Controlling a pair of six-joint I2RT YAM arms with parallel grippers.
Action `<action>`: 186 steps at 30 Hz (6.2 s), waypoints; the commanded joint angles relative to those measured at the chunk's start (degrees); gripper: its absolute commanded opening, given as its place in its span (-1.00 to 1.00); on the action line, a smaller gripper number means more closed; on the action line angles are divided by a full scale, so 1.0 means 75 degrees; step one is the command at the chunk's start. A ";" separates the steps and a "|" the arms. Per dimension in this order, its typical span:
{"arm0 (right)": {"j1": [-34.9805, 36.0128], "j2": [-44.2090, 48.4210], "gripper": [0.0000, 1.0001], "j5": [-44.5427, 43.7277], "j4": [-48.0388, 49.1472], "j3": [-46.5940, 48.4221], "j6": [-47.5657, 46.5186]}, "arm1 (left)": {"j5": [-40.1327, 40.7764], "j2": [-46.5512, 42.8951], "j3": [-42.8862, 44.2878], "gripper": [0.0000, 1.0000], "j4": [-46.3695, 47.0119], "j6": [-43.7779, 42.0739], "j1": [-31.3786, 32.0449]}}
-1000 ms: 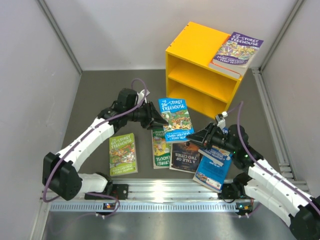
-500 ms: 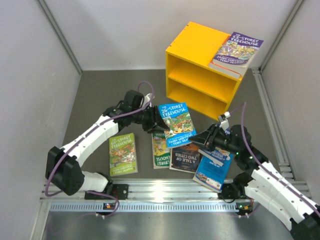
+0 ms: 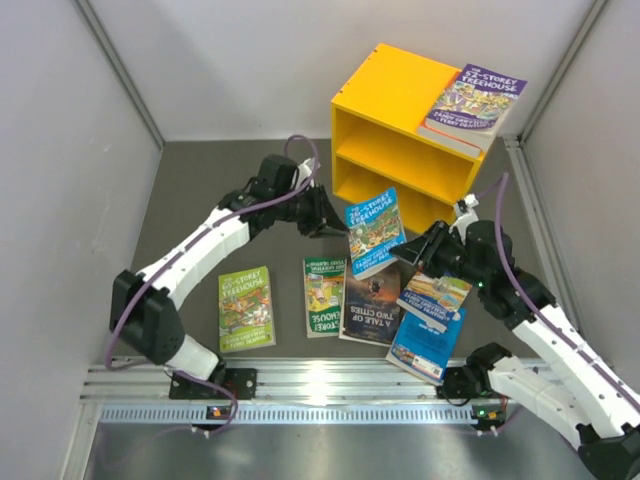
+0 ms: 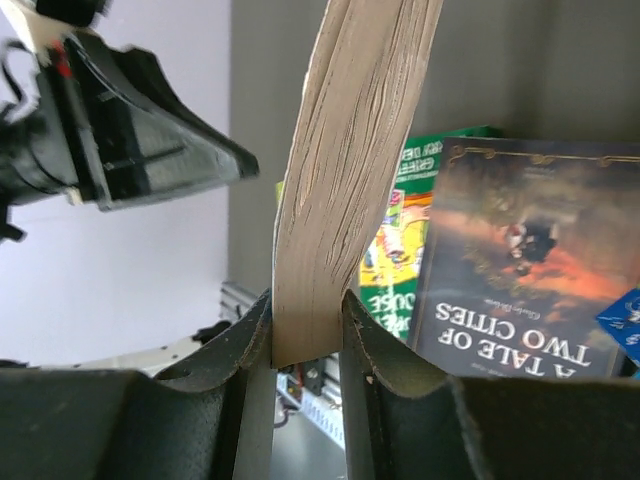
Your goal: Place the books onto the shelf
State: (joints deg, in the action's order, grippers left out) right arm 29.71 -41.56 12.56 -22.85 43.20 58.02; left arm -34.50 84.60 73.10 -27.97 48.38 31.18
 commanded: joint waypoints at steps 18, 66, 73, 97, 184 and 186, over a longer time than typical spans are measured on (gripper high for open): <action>-0.0854 -0.0857 -1.00 -0.0397 0.0046 0.2350 -0.1291 | 0.0042 0.0277 0.0428 -0.77 0.1009 0.0100 -0.0278; -0.2064 -0.2778 -1.00 -0.5190 0.2451 0.0954 0.4299 | -0.0368 -0.2784 -0.3290 -0.91 0.0799 -0.0263 -0.0641; -0.2040 -0.3072 -0.69 -0.4956 0.2425 0.0944 0.4007 | -0.0615 -0.2854 -0.3313 -0.93 0.0506 -0.0626 -0.0911; 0.0747 -0.1151 0.99 -0.2845 0.0811 0.0090 0.0924 | -0.0650 -0.2550 -0.4028 0.41 0.0331 -0.0989 -0.0888; 0.3890 -1.0011 -0.69 0.0694 0.3411 0.3733 0.0139 | 0.0628 0.0006 -0.5329 0.72 -0.0407 -0.0263 -0.5306; 0.3831 -0.9682 -0.87 0.0600 0.3177 0.3779 0.0034 | 0.0686 -0.0123 -0.5224 0.72 -0.0571 -0.0345 -0.5306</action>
State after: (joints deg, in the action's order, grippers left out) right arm 57.58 -117.16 19.14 -0.71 71.81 57.67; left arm -27.51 82.30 37.01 -39.09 44.75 -10.35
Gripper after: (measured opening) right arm 0.197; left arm 0.860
